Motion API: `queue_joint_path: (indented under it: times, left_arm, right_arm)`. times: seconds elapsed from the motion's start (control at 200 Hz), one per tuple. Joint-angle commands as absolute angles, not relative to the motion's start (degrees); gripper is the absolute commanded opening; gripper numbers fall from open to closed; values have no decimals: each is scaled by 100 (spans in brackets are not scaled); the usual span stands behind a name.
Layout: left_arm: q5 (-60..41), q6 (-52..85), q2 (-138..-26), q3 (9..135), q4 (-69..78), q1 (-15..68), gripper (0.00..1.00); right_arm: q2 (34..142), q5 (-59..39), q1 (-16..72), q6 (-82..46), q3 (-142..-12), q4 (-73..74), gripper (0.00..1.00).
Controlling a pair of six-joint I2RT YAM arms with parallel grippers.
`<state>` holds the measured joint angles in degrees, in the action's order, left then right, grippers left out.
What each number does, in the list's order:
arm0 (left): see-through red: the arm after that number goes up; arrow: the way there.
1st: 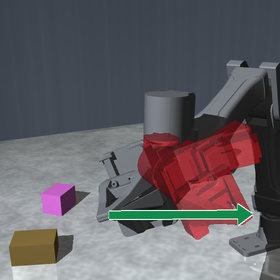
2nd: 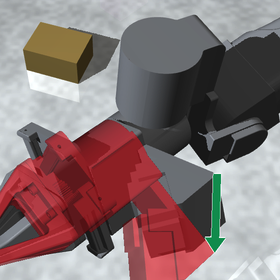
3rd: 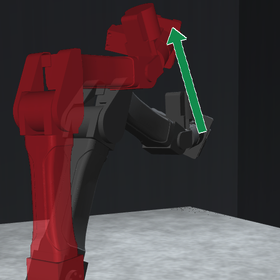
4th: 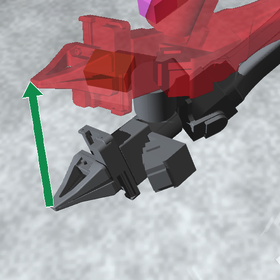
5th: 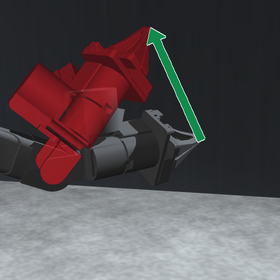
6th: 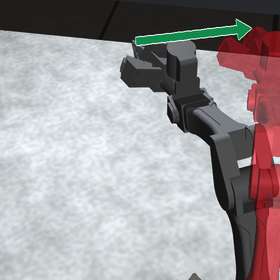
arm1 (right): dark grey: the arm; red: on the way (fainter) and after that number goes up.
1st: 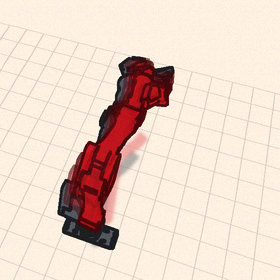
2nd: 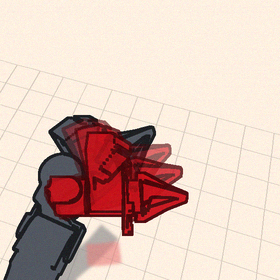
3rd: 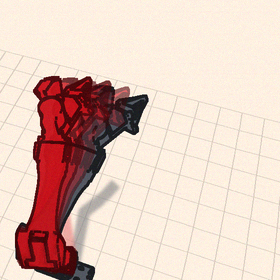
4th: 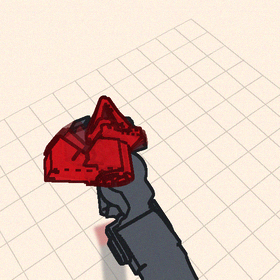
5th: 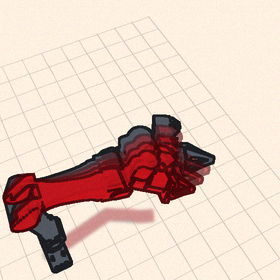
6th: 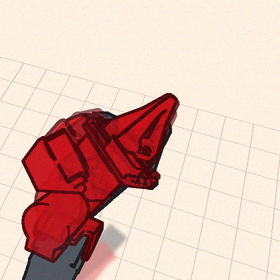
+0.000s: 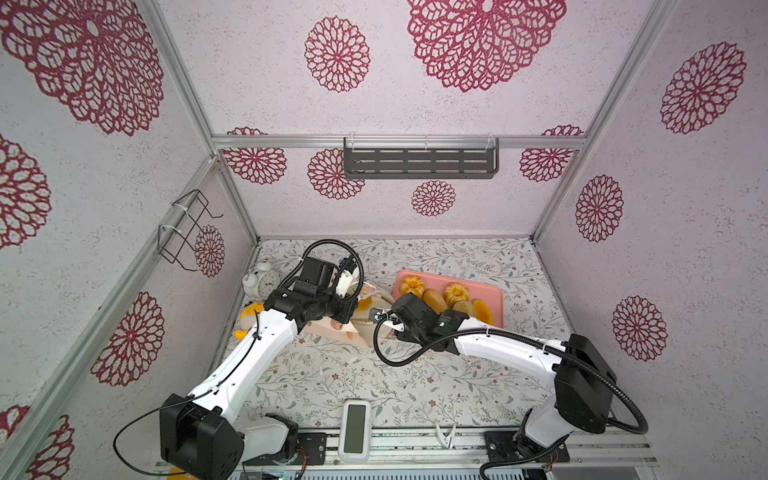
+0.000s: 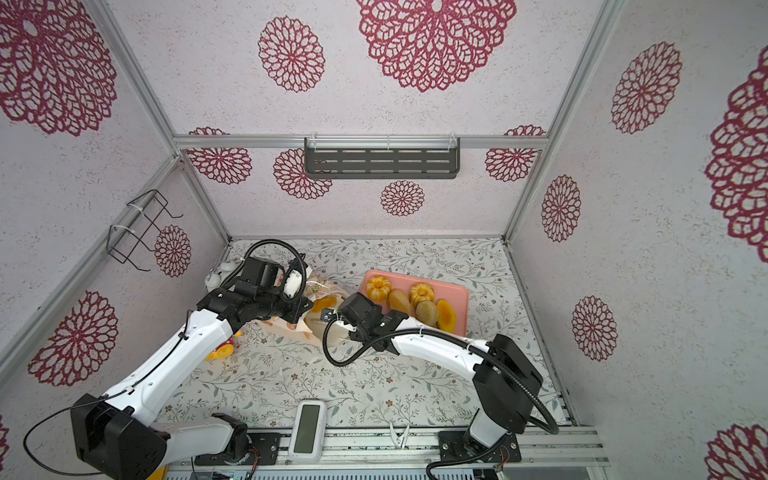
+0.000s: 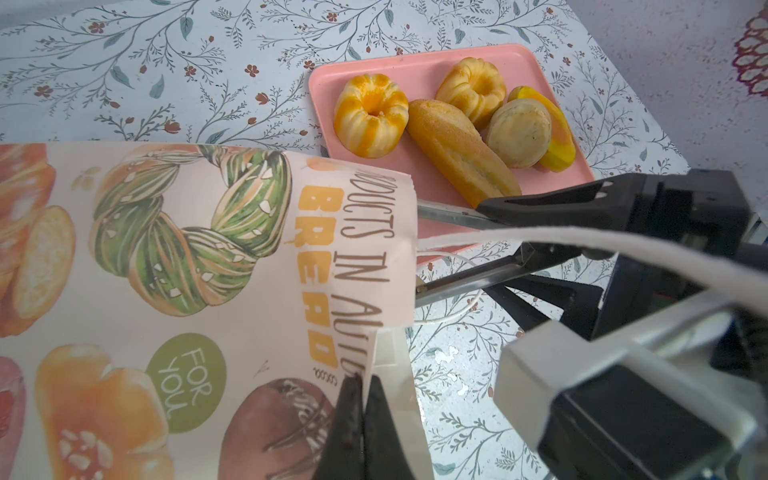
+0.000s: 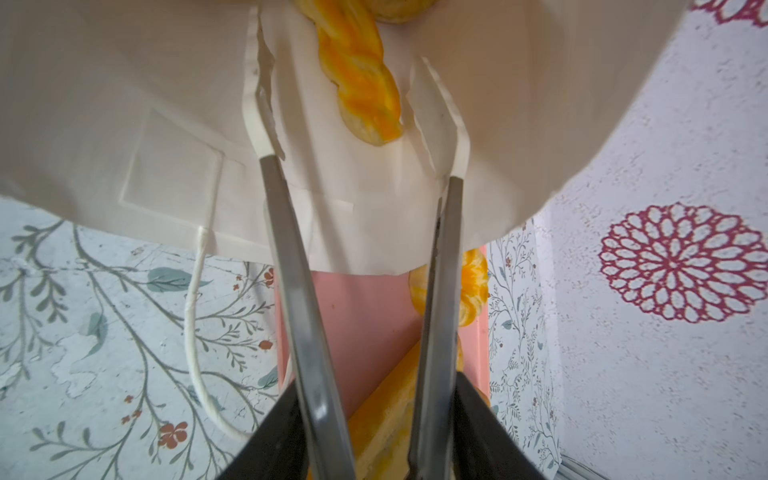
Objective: Take the fake bread out of the paper bag
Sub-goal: 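Close the tongs on the yellow twisted bread inside the bag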
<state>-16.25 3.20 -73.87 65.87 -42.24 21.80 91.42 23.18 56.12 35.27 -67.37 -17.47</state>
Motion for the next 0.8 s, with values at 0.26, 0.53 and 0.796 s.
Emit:
queue_joint_path:
  times: [0.26, 0.53, 0.796]
  left_arm:
    - [-1846, 344, -7348, 6715, -4069, 2213, 0]
    - [-1918, 313, -7339, 6675, -4062, 2226, 0]
    - [-1891, 325, -7365, 6601, -3978, 2226, 0]
  right_arm:
    - [10063, 2694, 5565, 3461, -7771, -2127, 52]
    - [10728, 2896, 5499, 3318, -8446, -2254, 52]
    - [11003, 2530, 5397, 3292, -8725, -2668, 45]
